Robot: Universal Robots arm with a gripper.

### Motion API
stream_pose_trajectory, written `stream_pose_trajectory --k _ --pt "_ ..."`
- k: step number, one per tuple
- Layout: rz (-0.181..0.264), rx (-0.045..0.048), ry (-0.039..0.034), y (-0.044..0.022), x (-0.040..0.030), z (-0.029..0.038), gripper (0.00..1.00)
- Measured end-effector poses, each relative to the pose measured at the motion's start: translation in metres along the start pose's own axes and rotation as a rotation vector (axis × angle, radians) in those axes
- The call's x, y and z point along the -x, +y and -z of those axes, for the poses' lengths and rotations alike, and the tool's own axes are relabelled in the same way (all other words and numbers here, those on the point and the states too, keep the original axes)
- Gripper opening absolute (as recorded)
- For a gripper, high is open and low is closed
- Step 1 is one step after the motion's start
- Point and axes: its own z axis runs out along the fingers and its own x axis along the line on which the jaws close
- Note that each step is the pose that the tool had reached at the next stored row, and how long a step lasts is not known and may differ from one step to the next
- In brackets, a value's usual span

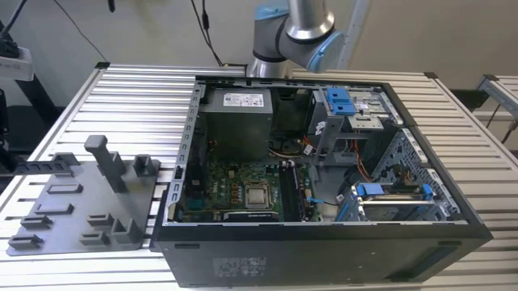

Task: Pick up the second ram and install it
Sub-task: 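Pick up the second ram and move it above second insertion slot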

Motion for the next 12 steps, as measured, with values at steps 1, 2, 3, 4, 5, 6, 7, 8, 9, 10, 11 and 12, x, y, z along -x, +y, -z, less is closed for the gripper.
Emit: stream_pose_trajectory --k 1,2,3,4,5,6,7,8,9,10,11,12 --pt "0.0 -0.0001 0.0 0.0 0.0 0.0016 0.14" --pt "0.0 0.0001 0.0001 0.0 0.0 0.0036 0.14" --pt "0.0 0.0001 0.0 -0.0001 0.0 0.0054 0.14" --pt "0.0 0.0 0.0 -0.0002 0.0 0.007 0.14" --pt "0.0 0.0 0.0 -0.0002 0.0 0.008 0.14" --pt "0.0 -0.0001 -0.0001 -0.0002 0.0 0.0093 0.14" --pt "0.0 0.0 0.0 -0.0001 0.0001 0.0111 0.14" --pt "0.0 0.0 0.0 -0.0001 0.0001 0.0131 0.14" --pt "0.0 -0.0001 -0.0001 -0.0001 0.0002 0.0151 0.14" --pt "0.0 0.0 0.0 -0.0001 0.0002 0.017 0.14" --pt "0.0 0.0 0.0 -0.0001 0.0002 0.0189 0.14" --pt "0.0 -0.0001 -0.0001 -0.0001 0.0003 0.0208 0.14"
